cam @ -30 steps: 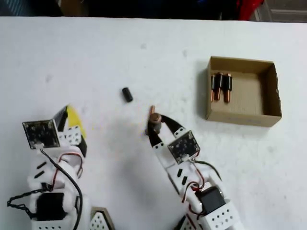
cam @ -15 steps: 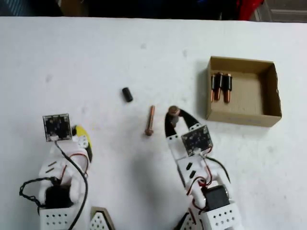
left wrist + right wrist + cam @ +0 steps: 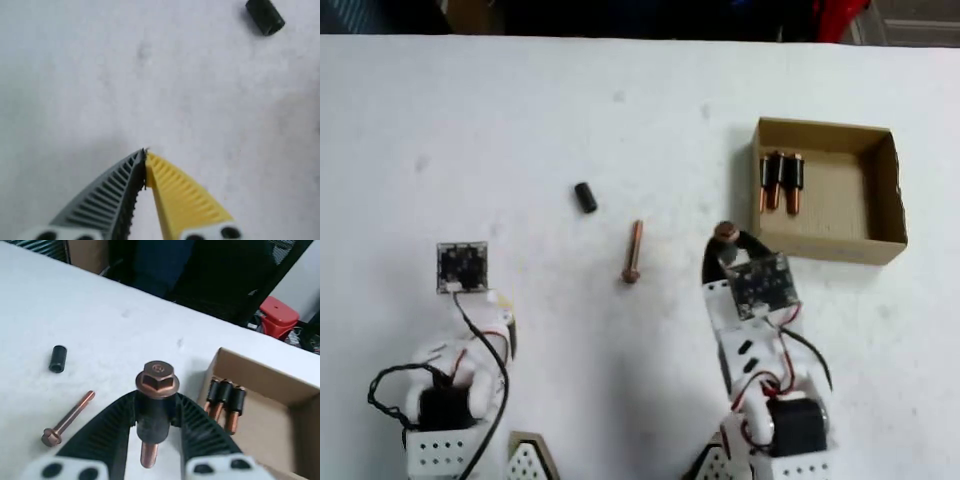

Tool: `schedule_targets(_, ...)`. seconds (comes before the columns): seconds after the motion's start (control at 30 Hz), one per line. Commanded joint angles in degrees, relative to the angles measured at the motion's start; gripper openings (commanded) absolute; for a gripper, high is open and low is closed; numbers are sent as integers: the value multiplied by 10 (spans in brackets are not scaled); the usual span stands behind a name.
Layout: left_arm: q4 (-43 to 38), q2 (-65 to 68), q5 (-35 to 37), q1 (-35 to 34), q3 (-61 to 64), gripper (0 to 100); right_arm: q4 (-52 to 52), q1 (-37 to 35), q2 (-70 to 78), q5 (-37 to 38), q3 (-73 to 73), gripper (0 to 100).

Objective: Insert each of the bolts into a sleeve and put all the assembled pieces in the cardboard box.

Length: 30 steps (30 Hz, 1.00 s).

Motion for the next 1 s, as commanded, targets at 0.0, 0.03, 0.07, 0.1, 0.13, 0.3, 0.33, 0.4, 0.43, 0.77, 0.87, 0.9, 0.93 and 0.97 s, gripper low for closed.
schedule_targets(0.0,50,0,-37,-3,0,22,36,20,9,9,-96,15)
schedule_targets(0.03,55,0,-44,-3,0,22,44,24,24,9,-115,15)
schedule_targets(0.07,61,0,-48,-3,0,22,47,30,44,10,-132,15)
schedule_targets(0.1,66,0,-49,-3,-1,22,47,37,69,10,-149,15)
schedule_targets(0.13,71,0,-50,-3,-1,22,47,46,102,10,-167,15)
schedule_targets(0.3,95,0,-50,-3,-1,22,22,90,295,10,-261,16)
schedule_targets(0.33,95,0,-48,-3,-1,22,10,100,334,10,-277,16)
schedule_targets(0.4,95,0,-48,-3,-1,22,-15,120,407,10,-309,16)
schedule_targets(0.43,95,0,-47,-3,-1,22,-26,130,443,10,-323,16)
schedule_targets(0.77,95,0,-47,-4,-1,22,-59,199,742,10,-523,16)
schedule_targets(0.87,95,0,-47,-4,-1,22,-58,205,829,10,-588,16)
schedule_targets(0.9,95,0,-47,-4,-1,22,-57,209,857,10,-609,16)
schedule_targets(0.93,95,0,-47,-4,-1,22,-56,211,887,10,-629,16)
schedule_targets(0.97,95,0,-47,-4,-1,22,-56,211,916,10,-650,16)
